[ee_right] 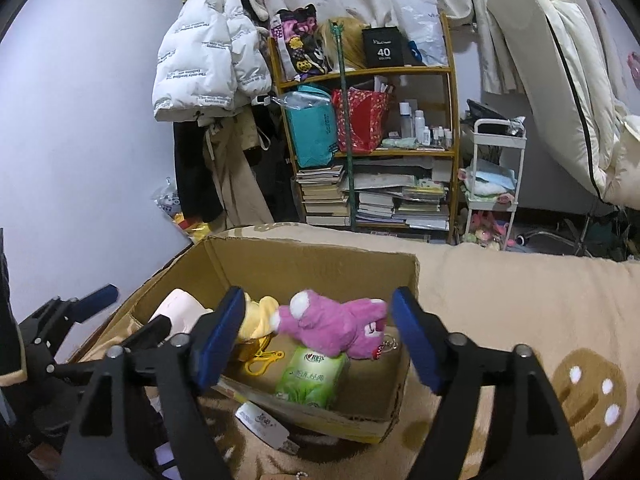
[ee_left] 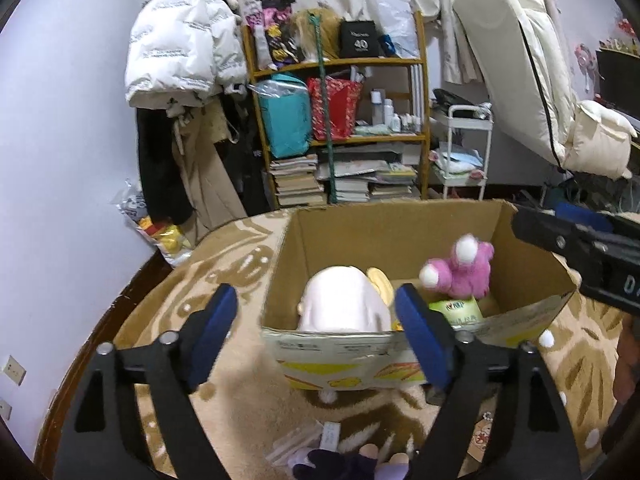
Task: Organize soft objects
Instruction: 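Lower the pink block and pink bunny into the box, opening both tools, then move both tools back toward the purple-haired doll and white fluffy keychain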
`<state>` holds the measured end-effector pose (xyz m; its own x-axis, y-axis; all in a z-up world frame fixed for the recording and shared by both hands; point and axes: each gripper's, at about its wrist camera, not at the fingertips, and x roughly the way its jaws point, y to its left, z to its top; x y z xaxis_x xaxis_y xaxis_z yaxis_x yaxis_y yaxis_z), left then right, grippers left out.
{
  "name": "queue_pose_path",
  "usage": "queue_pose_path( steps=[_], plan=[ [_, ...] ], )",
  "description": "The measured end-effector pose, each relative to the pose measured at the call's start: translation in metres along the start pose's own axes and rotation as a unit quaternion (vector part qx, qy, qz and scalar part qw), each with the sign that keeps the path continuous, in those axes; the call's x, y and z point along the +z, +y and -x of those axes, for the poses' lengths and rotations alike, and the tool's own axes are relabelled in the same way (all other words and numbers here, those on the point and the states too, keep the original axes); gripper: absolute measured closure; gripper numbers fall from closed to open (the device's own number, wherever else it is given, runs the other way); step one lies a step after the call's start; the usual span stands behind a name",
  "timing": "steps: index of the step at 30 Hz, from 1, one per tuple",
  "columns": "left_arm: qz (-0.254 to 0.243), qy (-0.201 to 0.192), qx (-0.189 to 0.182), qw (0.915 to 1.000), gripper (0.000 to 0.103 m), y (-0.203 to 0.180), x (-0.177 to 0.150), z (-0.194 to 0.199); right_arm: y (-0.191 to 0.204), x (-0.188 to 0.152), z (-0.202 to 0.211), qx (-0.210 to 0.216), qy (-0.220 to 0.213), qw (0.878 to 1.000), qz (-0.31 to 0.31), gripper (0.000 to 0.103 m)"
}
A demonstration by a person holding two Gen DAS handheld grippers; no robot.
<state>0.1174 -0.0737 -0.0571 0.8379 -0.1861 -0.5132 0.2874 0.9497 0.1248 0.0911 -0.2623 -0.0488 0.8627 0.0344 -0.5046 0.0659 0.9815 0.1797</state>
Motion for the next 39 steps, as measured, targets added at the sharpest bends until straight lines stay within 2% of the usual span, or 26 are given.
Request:
queue_pose_path(
  steps=[2,8,23,39],
  plan=[
    [0.004,-0.006,0.010,0.9999,0.010,0.003,0.002,0.005,-0.001,-0.001,0.004,-0.003,0.000,1.000,-0.003,0.013],
    [0.008,0.005,0.025,0.9996,0.007,0.012,0.002,0.015,0.003,-0.005,0.019,-0.009,0.000,1.000,0.001,0.000],
    [0.027,0.067,0.005,0.9974,0.006,0.030,-0.008,0.055,0.015,-0.019,0.063,-0.008,0.007,1.000,0.008,0.000],
    [0.064,0.110,-0.005,0.9919,0.006,0.044,-0.026,0.084,0.018,-0.048,0.077,-0.008,0.088,0.996,-0.009,0.000]
  ],
)
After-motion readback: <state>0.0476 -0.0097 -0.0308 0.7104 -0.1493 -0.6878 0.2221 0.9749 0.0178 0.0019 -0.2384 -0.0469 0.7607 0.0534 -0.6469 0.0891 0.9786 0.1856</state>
